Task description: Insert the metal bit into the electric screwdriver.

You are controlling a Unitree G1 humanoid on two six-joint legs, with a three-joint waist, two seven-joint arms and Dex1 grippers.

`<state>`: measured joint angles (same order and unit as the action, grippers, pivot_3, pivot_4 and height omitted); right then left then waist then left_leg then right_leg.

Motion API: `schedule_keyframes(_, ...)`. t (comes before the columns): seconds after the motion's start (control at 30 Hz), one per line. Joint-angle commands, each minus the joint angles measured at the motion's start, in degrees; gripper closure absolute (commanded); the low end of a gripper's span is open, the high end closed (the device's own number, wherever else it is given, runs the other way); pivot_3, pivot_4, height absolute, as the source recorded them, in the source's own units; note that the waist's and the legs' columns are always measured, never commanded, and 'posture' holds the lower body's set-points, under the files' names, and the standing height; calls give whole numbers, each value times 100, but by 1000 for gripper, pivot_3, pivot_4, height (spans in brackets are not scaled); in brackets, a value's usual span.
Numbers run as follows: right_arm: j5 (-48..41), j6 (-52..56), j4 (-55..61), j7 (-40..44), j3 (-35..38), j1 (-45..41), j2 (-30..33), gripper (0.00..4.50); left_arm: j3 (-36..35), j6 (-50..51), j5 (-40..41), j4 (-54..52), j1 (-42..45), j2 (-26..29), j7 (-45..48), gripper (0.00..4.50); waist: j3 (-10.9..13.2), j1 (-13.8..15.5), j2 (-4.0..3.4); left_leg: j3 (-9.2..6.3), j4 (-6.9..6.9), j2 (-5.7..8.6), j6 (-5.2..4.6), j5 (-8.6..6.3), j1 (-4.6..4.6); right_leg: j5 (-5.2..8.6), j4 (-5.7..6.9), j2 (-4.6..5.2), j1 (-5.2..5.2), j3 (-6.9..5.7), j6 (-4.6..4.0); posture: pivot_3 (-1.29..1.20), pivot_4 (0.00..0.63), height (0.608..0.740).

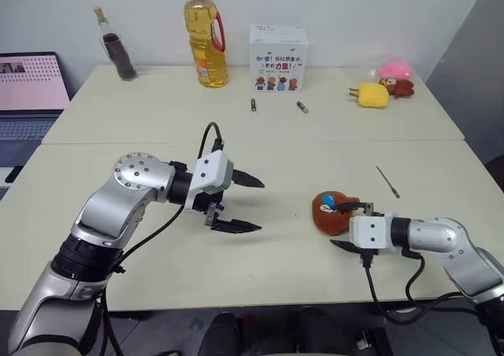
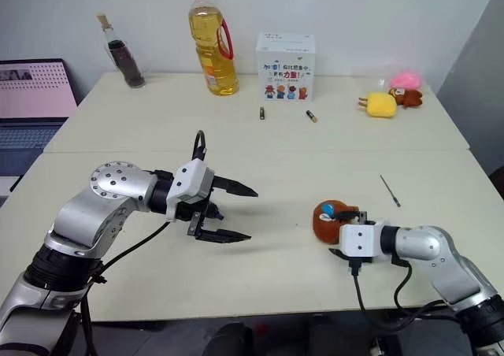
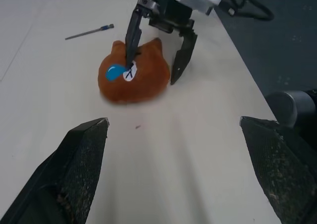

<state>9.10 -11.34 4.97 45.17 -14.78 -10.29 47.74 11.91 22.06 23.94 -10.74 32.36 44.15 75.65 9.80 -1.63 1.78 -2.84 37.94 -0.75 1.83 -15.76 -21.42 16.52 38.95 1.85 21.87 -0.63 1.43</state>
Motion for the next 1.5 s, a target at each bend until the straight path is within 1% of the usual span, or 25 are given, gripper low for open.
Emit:
schedule_keyframes(0.03, 649, -9, -780, -496, 12, -49, -74, 578, -146, 5, 32, -89, 104, -29, -42, 52, 3, 5, 4, 0, -1, 1, 0, 0, 16, 0, -2, 1, -17, 0, 0, 0, 150, 740)
schedule_keyframes(0.1, 684, -185, -885, -672, 113, -136, -91, 946, -152, 3, 23, -90, 97, -44, -62, 0, 4, 9, 3, 3, -5, 2, 0, -1, 52, 4, -8, 5, -52, 3, -2, 0, 150, 740)
schedule_keyframes(0.13, 651, -232, -908, -701, 159, -163, -97, 1082, -153, 4, 22, -90, 96, -48, -66, 0, 5, 9, 2, 5, -4, 3, 0, -1, 55, 5, -8, 6, -53, 5, -4, 0, 150, 740)
schedule_keyframes(0.3, 456, -328, -872, -746, 386, -290, -91, 2374, -182, -24, 4, -33, 128, -77, -85, 0, 12, 36, -2, 7, -4, 4, 0, -1, 47, 5, -8, 9, -47, 7, -5, 0, 150, 740)
schedule_keyframes(0.43, 126, -178, -700, -614, 685, -562, -99, 3255, -308, 20, 67, 111, 249, -85, -147, 0, 33, 28, -13, 7, -5, 4, 0, -1, 46, 4, -6, 10, -44, 8, -6, 0, 150, 740)
schedule_keyframes(0.47, 46, -133, -676, -583, 737, -660, -112, 3533, -340, 36, 86, 150, 283, -80, -162, 0, 39, 26, -18, 7, -5, 5, -1, -1, 46, 4, -6, 10, -44, 8, -6, 0, 150, 740)
schedule_keyframes(0.53, -99, -21, -787, -593, 838, -1100, -243, 3915, -424, 57, 100, 299, 392, -102, -220, 0, 46, 19, -25, 7, -6, 5, -1, -1, 43, 4, -5, 10, -40, 8, -6, 0, 150, 740)
schedule_keyframes(0.63, -256, 213, -1147, -635, 915, -1735, -497, 4330, -507, 53, 80, 460, 513, -154, -290, 0, 57, -11, -33, 8, -7, 4, 0, -1, 39, 4, -2, 8, -32, 8, -6, 0, 150, 740)
schedule_keyframes(0.67, -141, 224, -1866, -774, 858, -2315, -676, 4386, -530, 39, 61, 540, 589, -207, -358, 0, 59, -12, -35, 8, -8, 3, 0, -1, 37, 4, -1, 6, -30, 8, -6, 0, 150, 740)
schedule_keyframes(0.7, 78, 167, -2944, -1044, 743, -3079, -890, 4401, -553, 18, 33, 613, 668, -268, -445, 0, 64, -37, -32, 6, -9, 3, 0, -1, 36, 4, -1, 7, -28, 7, -6, 0, 150, 740)
schedule_keyframes(0.77, 443, 16, -4693, -1542, 552, -4197, -1196, 4401, -593, 33, 21, 693, 761, -366, -565, 0, 85, -56, -49, 25, -8, 4, -1, 0, 39, -2, 3, 2, -18, 10, -15, 0, 150, 740)
schedule_keyframes(0.83, 717, -73, -6071, -2068, 414, -4998, -1445, 4401, -606, 31, -2, 705, 791, -425, -644, 0, 86, -56, -51, 37, -10, 4, 0, 0, 27, -2, 8, 8, -2, 15, -15, 0, 150, 740)
schedule_keyframes(0.87, 746, -30, -6635, -2341, 440, -5340, -1577, 4401, -607, 32, -11, 692, 793, -438, -666, 0, 85, -56, -51, 44, -11, 1, 1, 1, 17, -3, 8, 8, 9, 18, -16, 0, 150, 740)
schedule_keyframes(0.93, 971, 120, -7487, -2890, 342, -5916, -1793, 4401, -643, 57, -15, 610, 762, -449, -763, 0, 85, -36, -51, 44, -10, -5, 15, 9, -46, -3, 7, 8, 65, 15, -18, 0, 150, 740)
schedule_keyframes(1.03, 1155, 346, -8071, -3219, 276, -6286, -2015, 4401, -701, 118, -8, 478, 690, -418, -867, 0, 84, -32, -53, 57, -6, -20, 35, 21, -151, -3, 14, 16, 165, 18, -18, 0, 150, 740)
schedule_keyframes(1.07, 1207, 400, -8162, -3258, 253, -6334, -2060, 3707, -726, 143, -3, 420, 655, -401, -911, 0, 84, -32, -53, 62, -5, -28, 38, 22, -161, -3, 11, 20, 173, 17, -17, 0, 150, 740)
schedule_keyframes(1.13, 1336, 459, -8266, -3347, 176, -6436, -2133, 3291, -819, 240, 38, 248, 536, -322, -1019, 0, 84, -30, -53, 71, -8, -23, 38, 22, -165, -3, 5, 31, 173, 18, -15, 0, 150, 740)
schedule_keyframes(1.17, 1346, 484, -8288, -3397, 202, -6481, -2160, 3002, -866, 280, 55, 176, 474, -282, -1064, 0, 85, -33, -54, 74, -8, -19, 37, 22, -166, -3, 2, 34, 173, 18, -15, 0, 150, 740)
schedule_keyframes(1.27, 1325, 472, -8309, -3435, 287, -6575, -2191, 2348, -995, 400, 96, 4, 300, -194, -1189, 0, 86, -35, -56, 85, -3, -12, 37, 21, -160, -7, 4, 41, 174, 19, -7, 0, 150, 740)
schedule_keyframes(1.43, 1334, 396, -8303, -3406, 332, -6626, -2141, 976, -1111, 521, 155, -155, 132, -133, -1293, 0, 86, -31, -56, 83, 2, -6, 37, 22, -143, -12, 19, 32, 164, 19, -3, 0, 150, 740)
schedule_keyframes(1.5, 1282, 402, -8296, -3374, 387, -6625, -2099, 520, -1085, 502, 134, -100, 149, -152, -1294, 0, 86, -27, -56, 79, 2, -6, 37, 22, -144, -12, 19, 31, 163, 21, -3, 0, 150, 740)
